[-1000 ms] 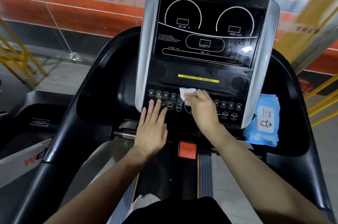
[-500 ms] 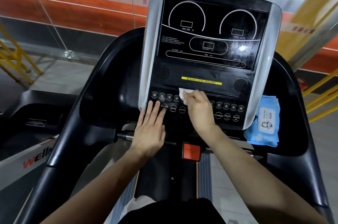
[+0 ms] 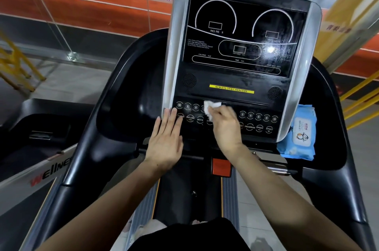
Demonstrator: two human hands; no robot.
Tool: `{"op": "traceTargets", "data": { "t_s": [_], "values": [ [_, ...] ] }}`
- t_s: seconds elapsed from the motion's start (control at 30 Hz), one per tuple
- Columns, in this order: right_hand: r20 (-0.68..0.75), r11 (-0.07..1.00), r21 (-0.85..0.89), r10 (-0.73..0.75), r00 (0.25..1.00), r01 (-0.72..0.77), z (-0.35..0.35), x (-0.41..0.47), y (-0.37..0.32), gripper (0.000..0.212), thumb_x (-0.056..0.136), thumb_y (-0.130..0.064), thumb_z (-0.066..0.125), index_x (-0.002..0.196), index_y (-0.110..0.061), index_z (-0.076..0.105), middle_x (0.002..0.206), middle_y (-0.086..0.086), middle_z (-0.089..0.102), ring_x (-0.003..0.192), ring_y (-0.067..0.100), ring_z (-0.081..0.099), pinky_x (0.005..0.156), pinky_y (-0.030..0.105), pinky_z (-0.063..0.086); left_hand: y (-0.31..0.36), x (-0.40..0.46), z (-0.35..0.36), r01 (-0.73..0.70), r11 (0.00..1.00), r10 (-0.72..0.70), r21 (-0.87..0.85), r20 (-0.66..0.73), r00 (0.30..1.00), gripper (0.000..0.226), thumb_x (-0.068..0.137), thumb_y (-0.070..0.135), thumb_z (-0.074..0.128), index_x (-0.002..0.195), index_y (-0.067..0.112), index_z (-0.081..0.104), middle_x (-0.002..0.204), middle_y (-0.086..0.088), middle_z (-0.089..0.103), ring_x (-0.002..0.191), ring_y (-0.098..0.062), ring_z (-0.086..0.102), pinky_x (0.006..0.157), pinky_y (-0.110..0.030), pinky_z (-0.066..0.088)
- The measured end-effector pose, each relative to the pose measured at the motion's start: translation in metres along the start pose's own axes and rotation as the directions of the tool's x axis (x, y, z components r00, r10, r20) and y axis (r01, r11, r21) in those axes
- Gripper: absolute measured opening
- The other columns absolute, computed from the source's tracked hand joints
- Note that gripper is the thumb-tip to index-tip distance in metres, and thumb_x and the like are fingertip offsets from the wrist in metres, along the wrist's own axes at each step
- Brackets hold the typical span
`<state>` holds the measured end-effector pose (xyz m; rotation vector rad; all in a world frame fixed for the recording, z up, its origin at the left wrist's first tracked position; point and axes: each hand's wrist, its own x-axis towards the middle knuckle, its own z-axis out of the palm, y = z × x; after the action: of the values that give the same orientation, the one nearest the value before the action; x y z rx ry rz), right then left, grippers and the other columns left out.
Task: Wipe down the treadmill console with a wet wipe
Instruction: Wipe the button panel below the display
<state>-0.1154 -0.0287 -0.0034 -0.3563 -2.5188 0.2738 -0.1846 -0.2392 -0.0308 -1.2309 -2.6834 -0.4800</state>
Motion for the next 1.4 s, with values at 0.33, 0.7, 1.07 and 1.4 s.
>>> {"op": "traceTargets", "data": {
  "t_s": [0.33,0.7,1.07,1.4],
  "values": [
    [0.127,0.997,-0.026,-0.063,0.99,0.067,0.004,0.015,-0.01,0.049,0.069,0.016,0.075,0.111,-0.009,0.074,0.095,0.003,0.064,0.087,0.025,0.058,0.06,0.038,0.057,-0.025,-0.002,-0.001,0.001,1.0,-0.001,-0.01,0.055,0.999,0.067,0.101,0.03,0.027,0.163,0.005,0.016,0.174,-0.01,-0.003,0.16,-0.021,-0.01,0.13,-0.045,0.007],
    [0.137,0.989,-0.021,-0.145,0.98,0.149,0.012,0.015,-0.035,0.042,0.07,0.009,0.077,0.105,-0.015,0.077,0.092,0.001,0.063,0.089,0.021,0.054,0.065,0.037,0.058,-0.032,-0.003,-0.008,0.01,0.998,-0.003,-0.057,0.126,0.992,0.067,0.105,0.028,0.03,0.164,0.005,0.007,0.173,-0.008,-0.008,0.159,-0.018,-0.013,0.13,-0.043,0.006],
    [0.154,0.964,0.043,-0.267,0.951,0.263,0.022,-0.006,-0.048,0.044,0.069,0.006,0.082,0.106,-0.016,0.076,0.097,-0.003,0.061,0.092,0.018,0.055,0.071,0.027,0.055,-0.036,-0.006,-0.013,0.028,0.987,-0.004,-0.158,0.15,0.989,0.065,0.107,0.022,0.032,0.164,0.006,0.004,0.172,-0.006,-0.015,0.158,-0.016,-0.014,0.13,-0.041,0.004],
    [0.218,0.976,0.044,-0.216,0.952,0.212,0.036,-0.026,-0.06,0.041,0.08,0.006,0.073,0.117,-0.012,0.071,0.103,0.002,0.063,0.095,0.023,0.057,0.076,0.04,0.057,-0.048,-0.008,-0.022,0.062,0.992,-0.04,-0.11,0.191,0.981,0.067,0.107,0.021,0.033,0.165,0.015,0.001,0.172,0.004,-0.018,0.157,-0.019,-0.02,0.13,-0.045,0.002]
  ]
}}
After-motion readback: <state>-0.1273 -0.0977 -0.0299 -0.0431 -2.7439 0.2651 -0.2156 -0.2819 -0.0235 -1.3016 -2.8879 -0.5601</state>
